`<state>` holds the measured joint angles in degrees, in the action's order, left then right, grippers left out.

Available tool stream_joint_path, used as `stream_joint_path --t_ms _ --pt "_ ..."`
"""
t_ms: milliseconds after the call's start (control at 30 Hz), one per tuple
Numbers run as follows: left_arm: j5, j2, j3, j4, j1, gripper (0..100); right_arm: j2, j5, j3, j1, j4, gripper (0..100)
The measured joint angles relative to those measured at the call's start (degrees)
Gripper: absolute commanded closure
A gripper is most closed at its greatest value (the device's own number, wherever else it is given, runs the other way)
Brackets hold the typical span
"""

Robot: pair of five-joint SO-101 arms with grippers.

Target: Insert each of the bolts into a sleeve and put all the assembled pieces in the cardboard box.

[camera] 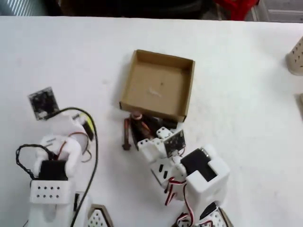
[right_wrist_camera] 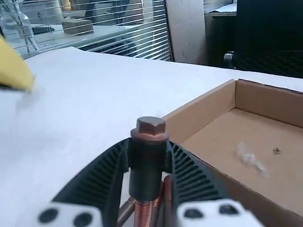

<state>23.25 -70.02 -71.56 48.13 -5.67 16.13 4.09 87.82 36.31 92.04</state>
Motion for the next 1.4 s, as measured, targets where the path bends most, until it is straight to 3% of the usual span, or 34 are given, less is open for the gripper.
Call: stream_joint_path --t_ms 200,500,800,1067,1400 --pt "-10.5 0.0 -10.0 2.0 0.0 98 -6.2 0.0 1.8 -0.3 -6.9 98.2" --pt "-24.4 -0.5 -20.7 -1.7 0.0 98 -30.0 0.0 2.1 -6.2 -37.3 98.1" --pt "-25.6 -0.5 -20.8 -2.0 0.0 98 -56.8 0.0 0.9 -12.7 -68.7 98.1" --pt "-25.6 -0.5 -20.8 -2.0 0.0 98 -65.1 0.0 -16.6 -17.3 -107.0 98.1" --pt "-25.6 -0.5 -20.8 -2.0 0.0 98 -54.3 0.1 -38.2 -22.4 -115.1 98.1"
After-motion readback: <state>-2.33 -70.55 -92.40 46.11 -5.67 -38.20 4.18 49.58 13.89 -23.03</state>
